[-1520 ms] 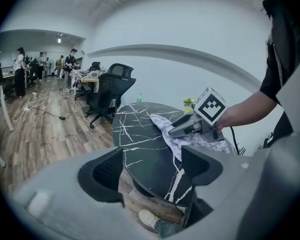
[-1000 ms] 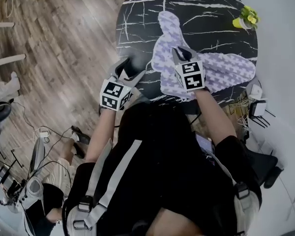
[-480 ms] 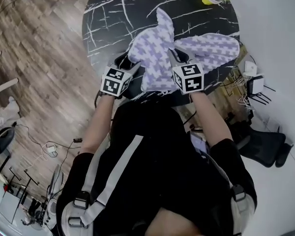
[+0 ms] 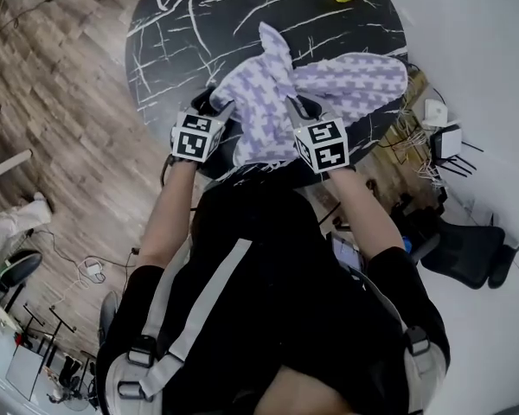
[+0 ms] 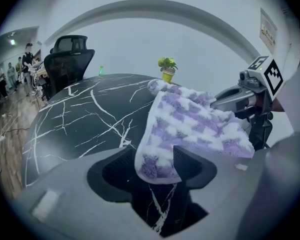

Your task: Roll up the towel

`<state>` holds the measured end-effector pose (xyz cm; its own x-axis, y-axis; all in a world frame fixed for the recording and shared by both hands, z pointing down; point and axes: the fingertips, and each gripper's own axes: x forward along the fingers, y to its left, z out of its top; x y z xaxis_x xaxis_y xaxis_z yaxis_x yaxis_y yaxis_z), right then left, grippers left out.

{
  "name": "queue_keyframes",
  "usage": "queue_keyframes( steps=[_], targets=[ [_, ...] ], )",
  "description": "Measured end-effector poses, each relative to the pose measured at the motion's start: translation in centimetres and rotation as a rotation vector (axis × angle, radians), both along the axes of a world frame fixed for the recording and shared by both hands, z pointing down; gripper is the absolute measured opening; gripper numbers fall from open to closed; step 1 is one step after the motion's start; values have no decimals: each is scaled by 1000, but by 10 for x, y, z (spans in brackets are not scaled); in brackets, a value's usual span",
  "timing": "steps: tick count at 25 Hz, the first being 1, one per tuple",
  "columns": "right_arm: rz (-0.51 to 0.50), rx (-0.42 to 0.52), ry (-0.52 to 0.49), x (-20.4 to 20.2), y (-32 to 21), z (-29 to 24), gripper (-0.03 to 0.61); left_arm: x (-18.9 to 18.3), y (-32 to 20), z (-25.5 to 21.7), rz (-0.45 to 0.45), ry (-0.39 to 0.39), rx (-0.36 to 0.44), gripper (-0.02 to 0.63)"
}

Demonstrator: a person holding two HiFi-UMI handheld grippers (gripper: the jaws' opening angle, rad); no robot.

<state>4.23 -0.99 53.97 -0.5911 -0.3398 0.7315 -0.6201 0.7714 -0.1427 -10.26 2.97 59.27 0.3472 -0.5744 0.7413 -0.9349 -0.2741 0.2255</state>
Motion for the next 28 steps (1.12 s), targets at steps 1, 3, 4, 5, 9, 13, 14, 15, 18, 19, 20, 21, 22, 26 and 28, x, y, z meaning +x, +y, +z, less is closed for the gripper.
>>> queue_keyframes(
  steps=[1, 3, 4, 5, 9, 13, 14, 15, 18, 19, 20, 21, 22, 26, 28],
  targets=[
    [3, -2, 1, 3, 0, 1, 44, 2, -1, 0, 12, 1, -2, 272],
    [12, -6, 4, 10, -1, 2, 44, 8, -3, 0, 42, 1, -3, 217],
    [18, -9, 4, 13, -1, 3, 44, 11, -3, -1, 58, 4, -2, 176],
    [26, -12, 3, 17, -2, 4, 44, 14, -4, -3, 72, 13, 1, 83],
    [79, -47, 7, 32, -3, 11, 48, 23, -4, -19, 106, 53, 23, 38],
    [99, -74, 12, 35, 1, 12, 61, 16, 7, -47, 110, 34, 62, 36],
    [87, -71, 9, 31, 2, 9, 61, 10, 10, -53, 97, 26, 70, 36],
    [70, -66, 5, 26, 3, 7, 61, 4, 14, -59, 82, 14, 76, 35],
    [4, -48, 3, 2, 4, 1, 60, -18, 28, -66, 33, -20, 77, 36],
    [-21, -40, 3, -8, 5, 0, 60, -27, 32, -67, 13, -27, 75, 35],
    [-46, -32, 3, -19, 5, -2, 60, -36, 37, -67, -8, -34, 73, 37],
    [-71, -24, 3, -30, 6, -3, 60, -45, 42, -68, -30, -42, 71, 37],
    [-95, -17, 4, -42, 7, -4, 60, -55, 47, -68, -50, -50, 68, 37],
    [-186, 7, 22, -88, 11, -3, 60, -91, 67, -71, -120, -69, 57, 37],
    [-222, 13, 38, -109, 11, 1, 60, -109, 77, -70, -152, -78, 47, 37]
  ],
)
